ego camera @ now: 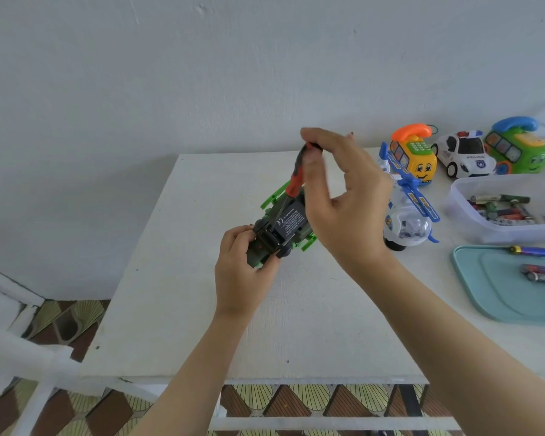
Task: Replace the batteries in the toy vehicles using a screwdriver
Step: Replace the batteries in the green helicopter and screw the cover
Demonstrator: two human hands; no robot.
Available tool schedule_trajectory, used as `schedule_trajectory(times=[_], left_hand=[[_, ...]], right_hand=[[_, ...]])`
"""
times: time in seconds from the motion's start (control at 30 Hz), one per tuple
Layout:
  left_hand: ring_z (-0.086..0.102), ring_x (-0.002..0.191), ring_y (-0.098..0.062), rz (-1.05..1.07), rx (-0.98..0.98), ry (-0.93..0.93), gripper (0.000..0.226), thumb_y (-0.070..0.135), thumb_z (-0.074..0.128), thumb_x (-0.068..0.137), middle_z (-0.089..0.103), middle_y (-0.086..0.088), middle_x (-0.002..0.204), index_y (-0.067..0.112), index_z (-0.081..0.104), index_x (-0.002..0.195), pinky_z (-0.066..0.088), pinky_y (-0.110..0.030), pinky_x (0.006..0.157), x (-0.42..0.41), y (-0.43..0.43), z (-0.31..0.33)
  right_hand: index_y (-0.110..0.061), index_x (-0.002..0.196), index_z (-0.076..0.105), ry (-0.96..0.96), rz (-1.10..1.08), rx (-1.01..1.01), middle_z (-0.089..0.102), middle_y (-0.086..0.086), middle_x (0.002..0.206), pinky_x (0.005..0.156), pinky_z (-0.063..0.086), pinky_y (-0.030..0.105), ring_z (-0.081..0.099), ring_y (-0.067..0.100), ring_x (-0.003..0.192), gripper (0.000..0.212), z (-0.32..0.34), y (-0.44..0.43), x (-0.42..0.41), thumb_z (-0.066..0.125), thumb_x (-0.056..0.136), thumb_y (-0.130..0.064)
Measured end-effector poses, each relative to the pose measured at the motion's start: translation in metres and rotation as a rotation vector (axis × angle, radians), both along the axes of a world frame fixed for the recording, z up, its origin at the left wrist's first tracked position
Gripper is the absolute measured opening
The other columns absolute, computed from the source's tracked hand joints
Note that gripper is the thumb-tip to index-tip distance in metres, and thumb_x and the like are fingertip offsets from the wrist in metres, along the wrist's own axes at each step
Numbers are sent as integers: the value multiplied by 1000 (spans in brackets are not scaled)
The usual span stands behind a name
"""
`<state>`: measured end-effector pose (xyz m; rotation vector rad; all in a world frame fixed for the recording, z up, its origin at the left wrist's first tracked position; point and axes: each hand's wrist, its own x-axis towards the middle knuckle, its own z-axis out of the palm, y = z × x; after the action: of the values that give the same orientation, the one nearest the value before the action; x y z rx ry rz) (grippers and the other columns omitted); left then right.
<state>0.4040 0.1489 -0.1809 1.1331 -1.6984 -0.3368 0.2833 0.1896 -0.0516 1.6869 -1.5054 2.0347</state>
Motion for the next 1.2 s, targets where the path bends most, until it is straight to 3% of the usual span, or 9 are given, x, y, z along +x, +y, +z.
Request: schedule_trajectory(times=[0.13, 0.2, 0.37, 0.47, 0.53, 0.73, 0.87, 1.03, 1.2], left_hand=[[47, 89, 3, 2, 2, -4, 33, 6, 87, 64, 62, -9, 101, -1, 66, 87, 38, 4, 73, -1, 0, 0], [47, 89, 3, 4, 1, 5, 32, 7, 88, 64, 63, -9, 101, -2, 66, 87, 38, 3, 73, -1, 0, 0], [46, 89, 3, 11, 4, 6, 32, 5, 87, 63, 63, -10, 100, -2, 65, 85, 36, 4, 73, -1, 0, 0], [47, 89, 3, 8, 7, 4, 33, 6, 88, 63, 63, -9, 101, -2, 66, 86, 37, 4, 73, -1, 0, 0], [47, 89, 3, 2, 3, 5, 33, 7, 88, 64, 62, -9, 101, -2, 66, 87, 37, 5, 74, -1, 0, 0], [47, 89, 3, -6, -5, 6, 33, 6, 88, 63, 62, -10, 101, -2, 66, 87, 37, 4, 74, 0, 0, -1], [47, 89, 3, -11, 1, 11, 33, 7, 88, 64, 62, -9, 101, -1, 65, 87, 37, 3, 73, 0, 0, -2], [47, 87, 3, -17, -3, 24, 34, 21, 84, 68, 61, -7, 101, 0, 64, 86, 38, 3, 71, -1, 1, 0], [48, 87, 2, -11, -7, 19, 34, 11, 88, 65, 62, -10, 100, -2, 65, 86, 39, 2, 72, -1, 0, -1]], right_hand=[[-2, 93, 60, -27, 28, -26, 65, 3, 79, 86, 50, 56, 60, 12, 67, 20, -4, -1, 6, 72, 83, -15], [-11, 101, 52, -73, 94, 6, 66, 7, 105, 70, 55, 47, 64, 16, 80, 17, -8, -2, 8, 63, 89, -6], [5, 108, 53, 89, 108, 46, 39, 27, 144, 81, 53, 46, 59, 35, 114, 19, -16, -6, 6, 41, 95, -1], [7, 107, 63, 80, 9, -10, 57, 28, 121, 89, 45, 14, 61, 6, 98, 23, -11, -6, 3, 54, 92, -8], [1, 103, 69, 44, -43, -34, 63, 18, 95, 76, 37, 2, 54, -8, 84, 21, -7, -5, 1, 67, 86, -12], [-1, 113, 61, -11, 80, 73, 66, 4, 89, 74, 51, 19, 67, 15, 80, 22, -3, -6, -2, 52, 94, -7], [-3, 112, 66, 100, 89, 77, 66, 7, 84, 98, 44, 26, 55, 14, 118, 27, 4, -6, 0, 50, 94, -15], [-6, 109, 69, 115, 0, 19, 64, -6, 76, 79, 50, 26, 61, 11, 80, 25, 7, -7, 0, 65, 88, -19], [1, 120, 56, 212, 176, 148, 63, 7, 78, 87, 50, 28, 65, 25, 99, 27, 3, -3, -3, 40, 98, -6]])
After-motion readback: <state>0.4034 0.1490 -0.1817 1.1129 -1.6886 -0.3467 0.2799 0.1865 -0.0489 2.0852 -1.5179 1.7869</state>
